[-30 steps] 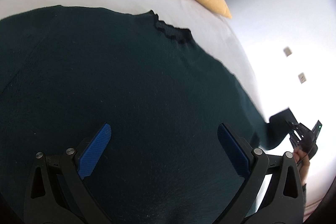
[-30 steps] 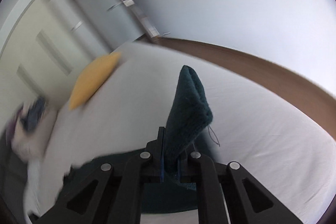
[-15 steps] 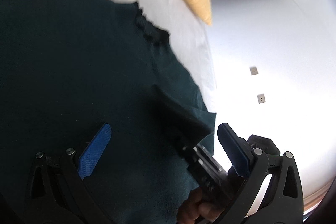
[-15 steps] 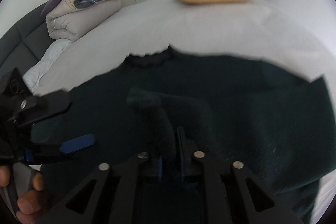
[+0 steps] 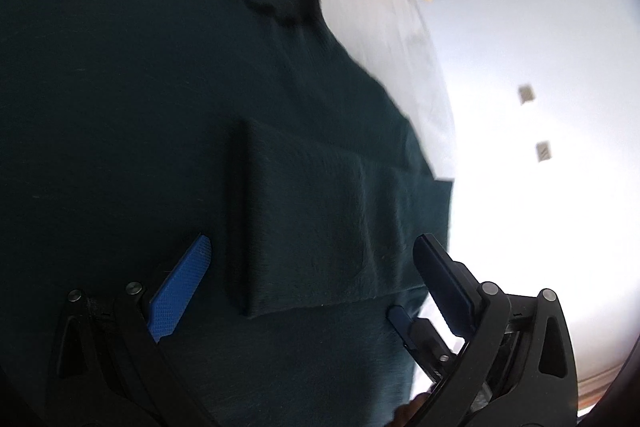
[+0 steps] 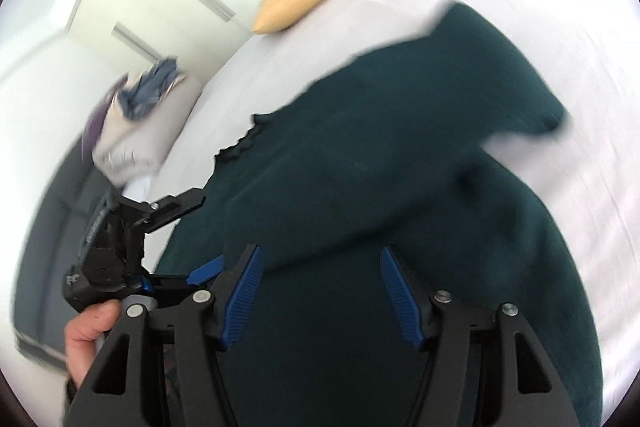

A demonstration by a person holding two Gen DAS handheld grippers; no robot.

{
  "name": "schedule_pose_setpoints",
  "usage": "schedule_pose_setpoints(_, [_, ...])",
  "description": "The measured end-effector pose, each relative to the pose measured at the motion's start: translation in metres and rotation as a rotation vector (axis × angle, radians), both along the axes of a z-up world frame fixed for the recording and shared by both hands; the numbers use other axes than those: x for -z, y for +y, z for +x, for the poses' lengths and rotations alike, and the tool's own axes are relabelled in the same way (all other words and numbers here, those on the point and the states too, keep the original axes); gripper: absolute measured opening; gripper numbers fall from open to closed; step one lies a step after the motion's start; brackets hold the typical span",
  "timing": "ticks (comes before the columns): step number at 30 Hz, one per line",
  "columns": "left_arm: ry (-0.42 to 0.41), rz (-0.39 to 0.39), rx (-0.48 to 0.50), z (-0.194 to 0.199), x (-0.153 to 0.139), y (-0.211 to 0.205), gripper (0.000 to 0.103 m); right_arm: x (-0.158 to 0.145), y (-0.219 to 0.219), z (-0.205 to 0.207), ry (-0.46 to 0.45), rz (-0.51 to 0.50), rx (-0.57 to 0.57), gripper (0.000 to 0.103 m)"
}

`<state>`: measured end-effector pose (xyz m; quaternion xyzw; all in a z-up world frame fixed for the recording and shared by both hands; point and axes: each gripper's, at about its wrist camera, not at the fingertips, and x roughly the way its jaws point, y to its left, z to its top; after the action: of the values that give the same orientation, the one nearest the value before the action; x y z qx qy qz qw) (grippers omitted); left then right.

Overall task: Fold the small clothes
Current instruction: 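Fold the held sleeve across the sweater back with the right gripper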

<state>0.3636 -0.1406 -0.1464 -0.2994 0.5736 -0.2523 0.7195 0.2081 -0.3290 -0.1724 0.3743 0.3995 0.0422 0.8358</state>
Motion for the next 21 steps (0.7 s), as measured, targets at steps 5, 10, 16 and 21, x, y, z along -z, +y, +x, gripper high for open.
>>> schedule_pose_setpoints(5, [-0.026, 0.112, 0.04, -0.005, -0.006, -0.022, 0.076, 0.004, -0.023, -0.02, -0.035, 0.126, 0.072, 0.064])
schedule_pose_setpoints(10, [-0.045, 0.18, 0.039, -0.002, -0.007, -0.013, 0.021, 0.005, -0.031, -0.018, -0.047, 0.176, 0.103, 0.064])
schedule_pose_setpoints(16, [-0.124, 0.129, -0.011, -0.007, -0.019, 0.024, 0.006, 0.01, -0.035, -0.014, -0.056, 0.2, 0.133, 0.064])
schedule_pose_setpoints(21, [-0.194, 0.135, -0.139, -0.008, -0.039, 0.081, 0.006, 0.012, -0.043, -0.011, -0.078, 0.224, 0.182, 0.064])
